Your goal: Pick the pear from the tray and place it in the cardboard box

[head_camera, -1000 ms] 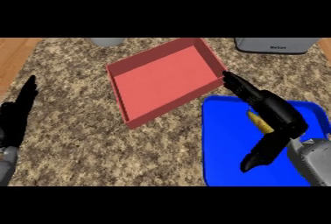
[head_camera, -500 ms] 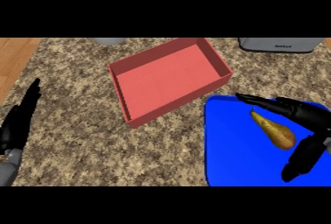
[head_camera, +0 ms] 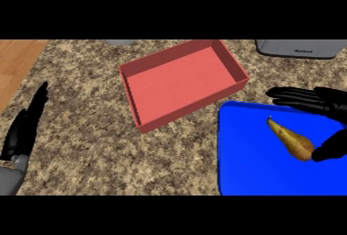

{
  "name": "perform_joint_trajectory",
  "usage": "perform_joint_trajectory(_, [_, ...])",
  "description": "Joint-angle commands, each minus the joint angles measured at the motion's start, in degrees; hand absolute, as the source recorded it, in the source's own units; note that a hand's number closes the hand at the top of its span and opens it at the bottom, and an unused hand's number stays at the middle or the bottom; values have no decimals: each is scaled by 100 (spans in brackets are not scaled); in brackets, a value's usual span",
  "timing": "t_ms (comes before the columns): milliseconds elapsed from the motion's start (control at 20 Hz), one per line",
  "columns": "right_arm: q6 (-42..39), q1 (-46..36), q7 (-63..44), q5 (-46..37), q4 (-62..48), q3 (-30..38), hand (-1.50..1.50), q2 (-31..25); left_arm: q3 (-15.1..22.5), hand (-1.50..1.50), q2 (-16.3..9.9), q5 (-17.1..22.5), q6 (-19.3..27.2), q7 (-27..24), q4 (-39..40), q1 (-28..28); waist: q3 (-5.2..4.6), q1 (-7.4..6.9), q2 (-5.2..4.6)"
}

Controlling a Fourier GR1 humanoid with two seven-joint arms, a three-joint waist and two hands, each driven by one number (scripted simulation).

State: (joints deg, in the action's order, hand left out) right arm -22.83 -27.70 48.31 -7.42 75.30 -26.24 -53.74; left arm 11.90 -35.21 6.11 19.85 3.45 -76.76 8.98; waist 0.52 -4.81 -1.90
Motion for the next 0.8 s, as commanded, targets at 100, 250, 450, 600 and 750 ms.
perform_joint_trajectory(100, [274, -478, 1571, -1627, -624, -799, -150, -395, -23, 0, 12, -50, -38, -87, 107, 36, -26, -62, 23])
perform_joint_trajectory(250, [571, -958, 1526, -2271, -1008, -1158, -150, -302, -2, 0, 50, -50, -94, -117, 129, -47, -38, -87, 50])
perform_joint_trajectory(450, [1100, -1180, 1874, -3097, -1682, -1651, -150, -136, -144, 0, 88, -99, -48, -285, 388, 39, -43, 82, 75])
perform_joint_trajectory(600, [881, -1523, 1767, -3374, -1922, -1890, -150, 300, -156, 0, 155, -123, -24, 48, 296, 107, -47, 224, 138])
perform_joint_trajectory(750, [1296, -1794, 1813, -3813, -2651, -1996, -150, 661, -388, 0, 92, -24, -200, -275, 534, -13, -48, 255, 136])
